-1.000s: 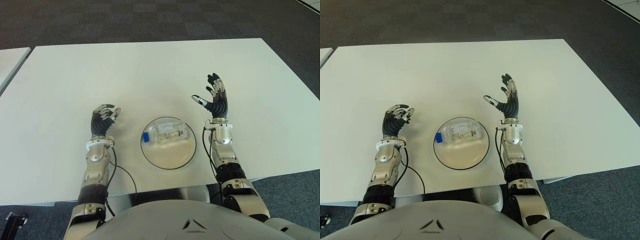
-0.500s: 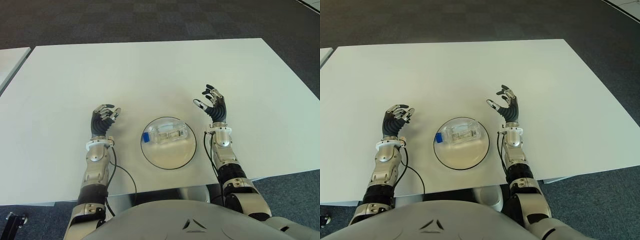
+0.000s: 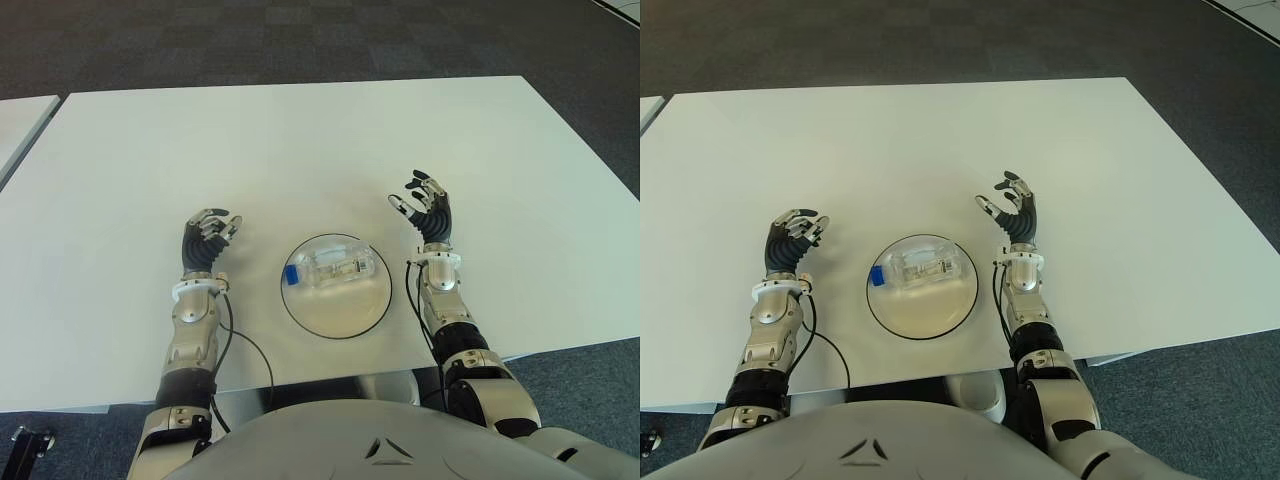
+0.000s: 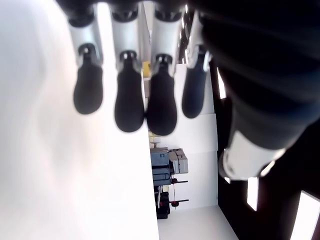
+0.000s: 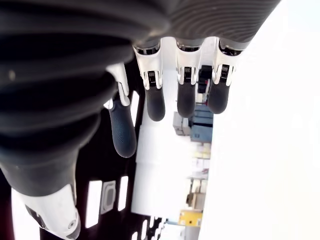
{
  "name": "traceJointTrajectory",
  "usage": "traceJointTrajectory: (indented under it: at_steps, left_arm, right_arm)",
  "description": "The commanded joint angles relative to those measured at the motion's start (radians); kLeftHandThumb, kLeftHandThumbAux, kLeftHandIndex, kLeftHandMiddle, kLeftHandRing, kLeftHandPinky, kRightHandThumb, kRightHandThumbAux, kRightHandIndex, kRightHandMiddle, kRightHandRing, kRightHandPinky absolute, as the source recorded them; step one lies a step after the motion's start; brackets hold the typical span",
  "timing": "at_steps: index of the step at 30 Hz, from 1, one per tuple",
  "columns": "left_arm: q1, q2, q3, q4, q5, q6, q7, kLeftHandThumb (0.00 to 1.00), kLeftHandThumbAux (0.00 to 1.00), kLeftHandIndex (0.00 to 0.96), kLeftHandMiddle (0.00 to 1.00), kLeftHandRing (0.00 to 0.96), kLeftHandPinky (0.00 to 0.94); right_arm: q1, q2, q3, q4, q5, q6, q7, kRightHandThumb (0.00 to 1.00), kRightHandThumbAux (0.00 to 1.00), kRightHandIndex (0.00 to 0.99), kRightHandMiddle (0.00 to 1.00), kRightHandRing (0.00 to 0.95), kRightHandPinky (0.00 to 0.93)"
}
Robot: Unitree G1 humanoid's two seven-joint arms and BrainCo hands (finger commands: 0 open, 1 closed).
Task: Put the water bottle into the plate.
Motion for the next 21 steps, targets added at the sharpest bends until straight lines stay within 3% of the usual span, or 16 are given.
traceJointTrajectory:
  at_steps: [1, 21]
  left_arm:
    - [0.008, -0.001, -0.004, -0.003, -0.006, 0.018, -0.005, 0.709, 0.713, 0.437, 0.695, 0.677, 0.662]
    - [0.012, 0.003, -0.004, -0.006, -0.002, 0.024, -0.005, 0.707, 0.713, 0.438, 0.704, 0.687, 0.663]
  right_arm:
    - [-0.010, 0.014, -0.006, 0.032, 0.005, -0.028, -0.003, 0.702, 0.729, 0.434, 0.631, 0.645, 0.682]
    - [-0.025, 0.041, -0.047, 0.125, 0.041, -0.097, -0.007, 0.706, 0.727, 0.436, 0.675, 0.677, 0.684]
